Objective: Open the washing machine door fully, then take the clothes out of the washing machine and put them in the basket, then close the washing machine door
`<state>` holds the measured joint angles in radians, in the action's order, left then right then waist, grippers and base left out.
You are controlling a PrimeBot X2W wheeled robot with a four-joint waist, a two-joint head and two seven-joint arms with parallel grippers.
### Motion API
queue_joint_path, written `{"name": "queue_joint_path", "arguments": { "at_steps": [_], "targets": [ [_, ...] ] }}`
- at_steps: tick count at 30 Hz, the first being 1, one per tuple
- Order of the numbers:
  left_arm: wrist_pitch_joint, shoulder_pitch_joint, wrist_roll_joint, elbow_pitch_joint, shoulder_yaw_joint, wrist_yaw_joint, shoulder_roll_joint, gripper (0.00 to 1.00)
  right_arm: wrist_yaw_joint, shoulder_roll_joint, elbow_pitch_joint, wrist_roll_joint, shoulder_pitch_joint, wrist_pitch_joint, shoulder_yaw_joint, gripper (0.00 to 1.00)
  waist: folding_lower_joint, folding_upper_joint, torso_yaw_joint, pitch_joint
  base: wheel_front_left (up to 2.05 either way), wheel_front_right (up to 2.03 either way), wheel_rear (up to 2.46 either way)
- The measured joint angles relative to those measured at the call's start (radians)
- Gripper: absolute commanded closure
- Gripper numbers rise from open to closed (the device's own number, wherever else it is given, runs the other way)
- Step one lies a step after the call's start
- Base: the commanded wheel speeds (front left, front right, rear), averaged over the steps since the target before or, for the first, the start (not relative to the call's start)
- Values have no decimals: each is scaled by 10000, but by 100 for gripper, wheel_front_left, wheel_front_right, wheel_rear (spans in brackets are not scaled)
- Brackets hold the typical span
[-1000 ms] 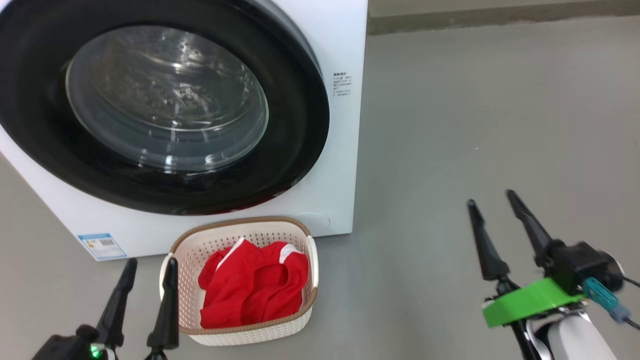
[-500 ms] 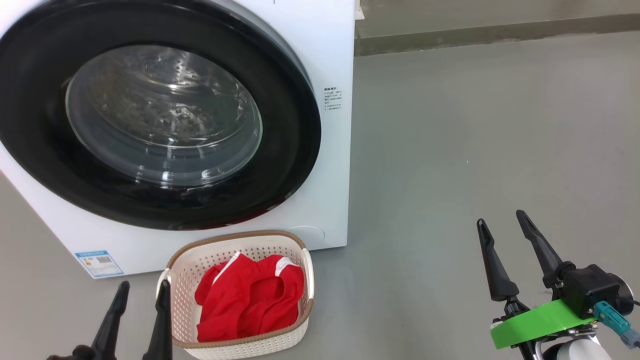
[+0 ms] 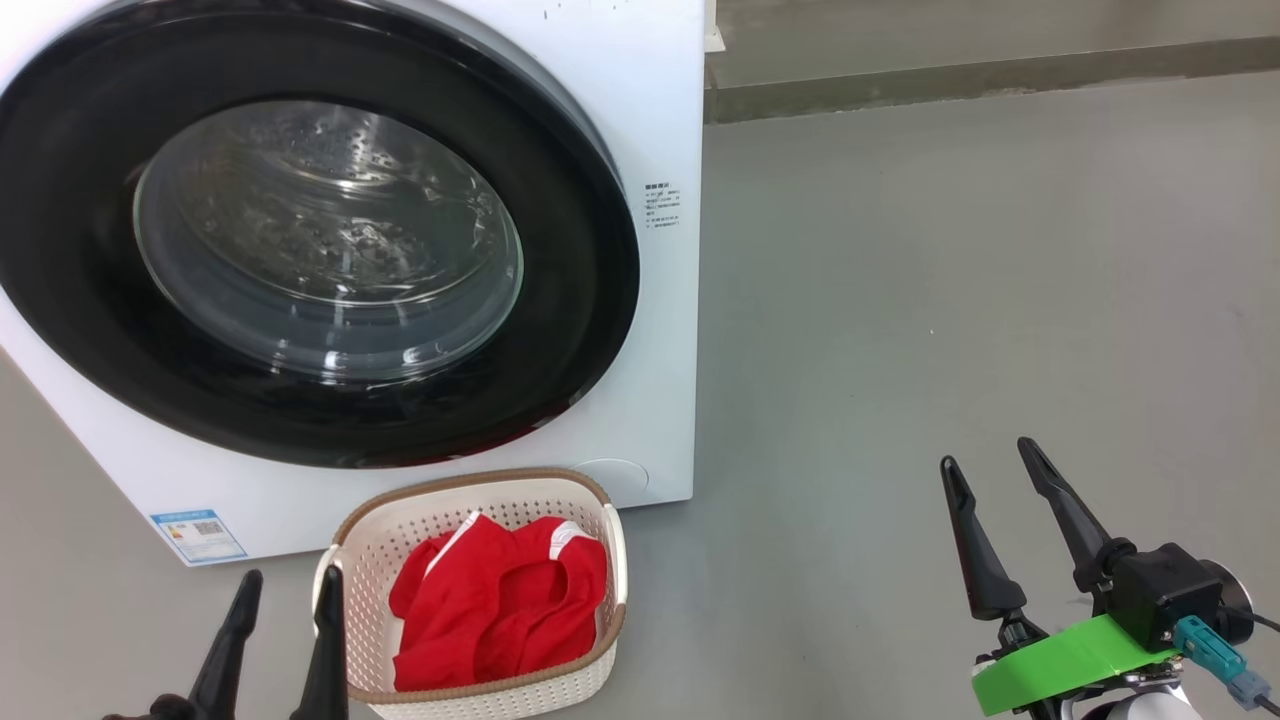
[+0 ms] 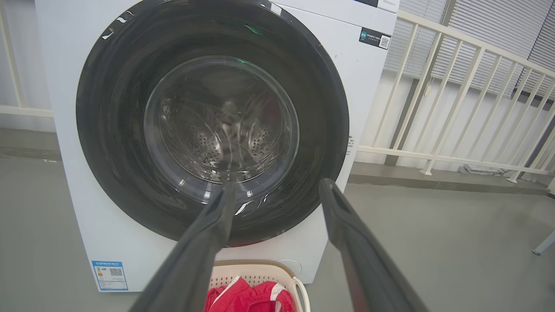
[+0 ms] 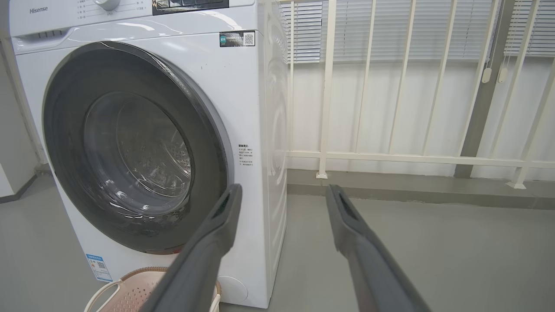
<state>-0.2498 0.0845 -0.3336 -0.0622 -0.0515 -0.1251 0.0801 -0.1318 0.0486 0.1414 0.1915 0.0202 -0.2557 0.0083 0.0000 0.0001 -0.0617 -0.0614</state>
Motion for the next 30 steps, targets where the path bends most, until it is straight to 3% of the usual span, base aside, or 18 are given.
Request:
{"name": "queue_joint_path", "arguments": {
  "at_steps": [12,13,20,30],
  "targets": [
    [0,136,15,-84,-148,0,-36,0,0,0,77,4,0,0,38,0,0,0,13,-10,0,0,0],
    [2,151,33,-105,-151,0,-36,100,0,0,90,2,0,0,40,100,0,0,9,-10,0,0,0],
    [100,303,-38,-924,-35,15,-305,100,0,-109,932,31,-542,19,59,100,0,0,14,-6,0,0,0],
    [311,343,-892,-1024,-40,15,-311,100,0,-119,955,1101,-585,251,44,100,2,0,59,33,0,0,0]
  ]
}}
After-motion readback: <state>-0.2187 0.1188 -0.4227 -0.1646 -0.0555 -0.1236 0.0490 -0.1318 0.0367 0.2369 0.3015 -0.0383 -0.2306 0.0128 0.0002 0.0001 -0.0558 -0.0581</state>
